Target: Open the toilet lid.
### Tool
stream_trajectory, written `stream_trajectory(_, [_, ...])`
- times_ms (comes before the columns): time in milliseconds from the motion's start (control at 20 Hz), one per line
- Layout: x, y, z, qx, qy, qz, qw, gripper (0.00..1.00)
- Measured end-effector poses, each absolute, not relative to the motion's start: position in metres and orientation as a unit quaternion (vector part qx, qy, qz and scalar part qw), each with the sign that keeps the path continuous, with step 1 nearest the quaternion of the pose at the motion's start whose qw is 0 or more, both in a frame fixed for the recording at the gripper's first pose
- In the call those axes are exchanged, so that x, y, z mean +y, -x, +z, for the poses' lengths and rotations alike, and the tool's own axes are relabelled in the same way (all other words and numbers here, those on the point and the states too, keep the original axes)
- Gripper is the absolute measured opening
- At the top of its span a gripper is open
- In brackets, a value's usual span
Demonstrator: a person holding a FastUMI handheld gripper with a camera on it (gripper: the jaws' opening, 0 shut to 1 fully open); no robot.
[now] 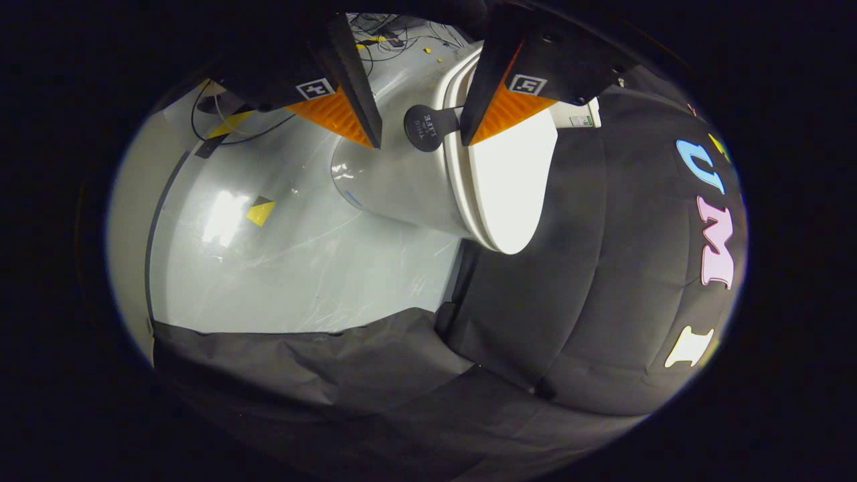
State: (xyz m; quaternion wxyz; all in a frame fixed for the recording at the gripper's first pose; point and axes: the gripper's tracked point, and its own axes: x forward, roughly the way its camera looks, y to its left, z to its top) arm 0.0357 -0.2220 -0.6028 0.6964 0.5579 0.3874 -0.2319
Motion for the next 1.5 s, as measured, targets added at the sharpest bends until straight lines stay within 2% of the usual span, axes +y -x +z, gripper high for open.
stream_trajectory(50, [-0.219,-0.037,-0.606,0.388,-0.560,-0.230,0.695,0.77])
stream_trajectory(100, [-0.217,-0.041,-0.609,0.388,-0.563,-0.227,0.694,0.70])
stream_trajectory(150, [-0.213,-0.043,-0.611,0.387,-0.567,-0.222,0.692,0.70])
stream_trajectory(200, [-0.209,-0.045,-0.614,0.391,-0.568,-0.218,0.691,0.55])
stream_trajectory(450, [-0.212,-0.035,-0.598,0.365,-0.582,-0.205,0.697,0.19])
stream_trajectory(500, [-0.207,-0.051,-0.616,0.365,-0.579,-0.203,0.701,0.10])
stream_trajectory(950, [-0.204,-0.049,-0.582,0.363,-0.548,-0.184,0.731,0.07])
stream_trajectory(1500, [-0.174,-0.075,-0.442,0.321,-0.399,-0.134,0.848,0.05])
